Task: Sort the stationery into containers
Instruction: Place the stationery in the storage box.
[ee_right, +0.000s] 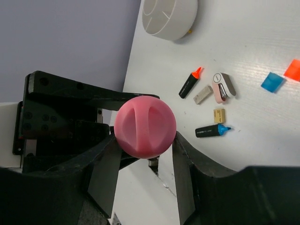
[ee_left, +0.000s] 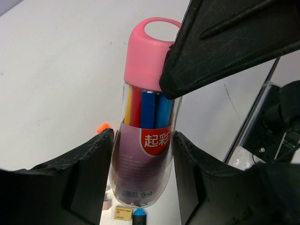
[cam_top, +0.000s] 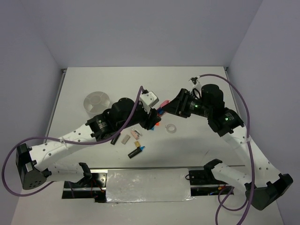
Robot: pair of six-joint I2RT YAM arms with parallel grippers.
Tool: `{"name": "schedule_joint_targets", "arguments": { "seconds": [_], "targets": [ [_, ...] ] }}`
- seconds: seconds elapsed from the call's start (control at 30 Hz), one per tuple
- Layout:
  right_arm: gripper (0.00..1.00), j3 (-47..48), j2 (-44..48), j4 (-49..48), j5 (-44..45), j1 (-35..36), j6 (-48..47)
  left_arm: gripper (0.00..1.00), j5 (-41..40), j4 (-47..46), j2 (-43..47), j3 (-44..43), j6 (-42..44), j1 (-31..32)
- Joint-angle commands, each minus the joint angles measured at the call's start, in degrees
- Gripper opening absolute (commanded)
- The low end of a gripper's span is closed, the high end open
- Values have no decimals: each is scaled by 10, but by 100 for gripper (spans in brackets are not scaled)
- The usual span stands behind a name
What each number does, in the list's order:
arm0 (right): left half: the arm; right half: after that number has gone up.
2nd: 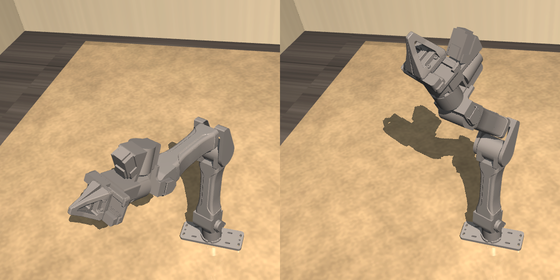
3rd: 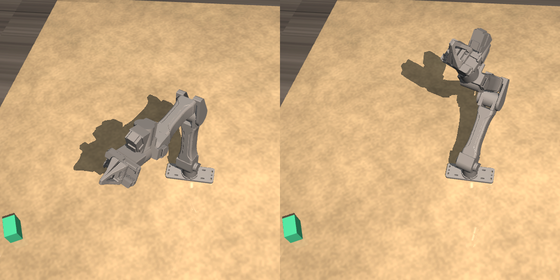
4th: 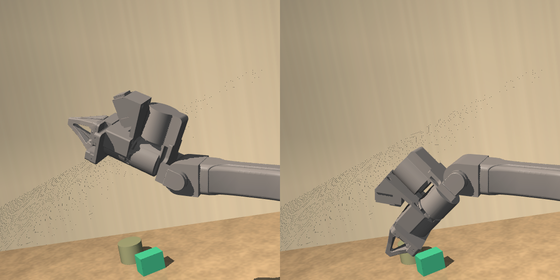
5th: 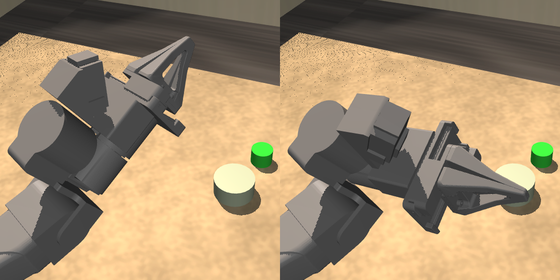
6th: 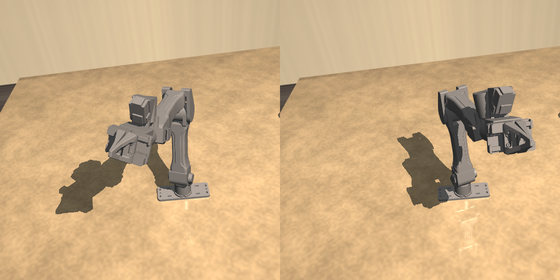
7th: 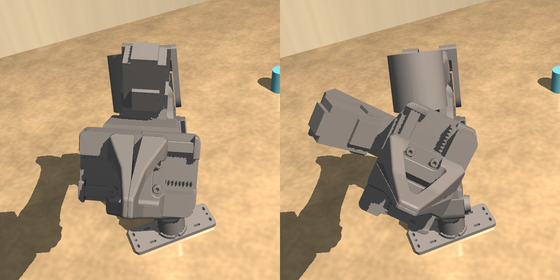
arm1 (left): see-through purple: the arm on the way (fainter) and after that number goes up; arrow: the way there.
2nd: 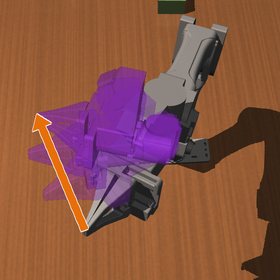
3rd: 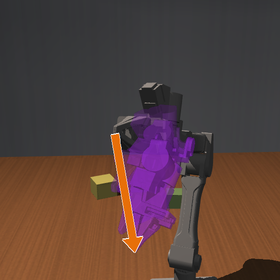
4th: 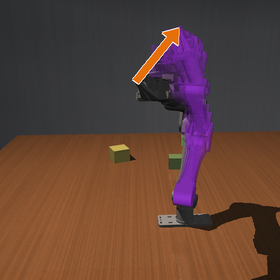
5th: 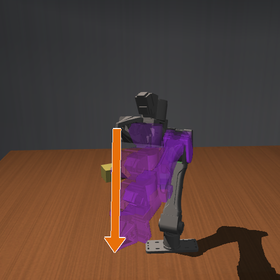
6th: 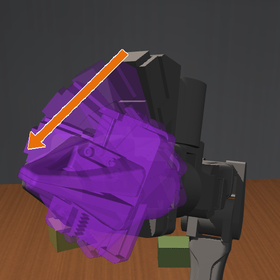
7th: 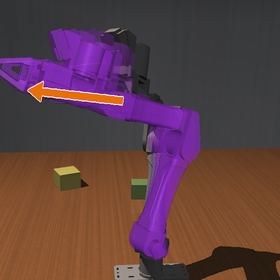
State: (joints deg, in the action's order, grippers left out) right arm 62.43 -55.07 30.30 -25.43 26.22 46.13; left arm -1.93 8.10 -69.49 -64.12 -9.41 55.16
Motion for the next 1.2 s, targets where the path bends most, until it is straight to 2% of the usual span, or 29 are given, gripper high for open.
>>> {"name": "schedule_joint_targets", "arguments": {
  "seconds": [0.0, 0.1, 0.13, 0.2, 0.4, 0.5, 0.53, 0.57, 0.6, 0.63, 0.67, 0.7, 0.77, 0.83, 0.93, 1.07, 1.17],
  "targets": [
    [0, 37, -14, -65, 2, -7, -54, 60, -53, -5, 45, -17, 0, 0],
    [0, 44, -25, -82, 16, -8, -74, 68, -83, -2, 56, -9, -4, 0],
    [0, 45, -28, -86, 19, -9, -80, 83, -92, 5, 58, -10, -8, 0],
    [0, 51, -38, -89, 22, -9, -96, 99, -113, 17, 64, -14, -12, 0],
    [0, 74, -81, -110, 31, -9, -117, 99, -173, 71, 90, -22, -18, 0],
    [0, 72, -104, -137, 39, -5, -118, 100, -274, 139, 107, -36, -55, -1],
    [0, 69, -123, -172, 39, -2, -117, 99, -366, 172, 108, -64, -106, -2],
    [0, 72, -136, -190, 50, 7, -118, 99, -419, 269, 105, -85, -147, -4],
    [0, 76, -153, -227, 56, 29, -119, 99, -468, 336, 100, -139, -256, -7],
    [0, 86, -196, -242, 61, 42, -126, 99, -537, 410, 94, -171, -321, -21],
    [0, 116, -221, -252, 73, 55, -129, 99, -551, 476, 79, -199, -377, -33],
    [0, 130, -245, -276, 80, 68, -131, 99, -556, 566, 71, -247, -441, -45],
    [0, 177, -317, -301, 89, 102, -120, 99, -549, 606, 58, -286, -464, -83],
    [0, 216, -367, -330, 107, 130, -117, 99, -534, 594, 56, -327, -440, -108],
    [0, 336, -464, -325, 128, 160, -133, 99, -505, 566, 49, -382, -403, -125],
    [0, 444, -563, -307, 130, 192, -154, 99, -461, 523, 38, -398, -328, -126],
    [0, 499, -614, -293, 130, 204, -161, 99, -434, 530, 39, -389, -298, -128]
  ]
}}
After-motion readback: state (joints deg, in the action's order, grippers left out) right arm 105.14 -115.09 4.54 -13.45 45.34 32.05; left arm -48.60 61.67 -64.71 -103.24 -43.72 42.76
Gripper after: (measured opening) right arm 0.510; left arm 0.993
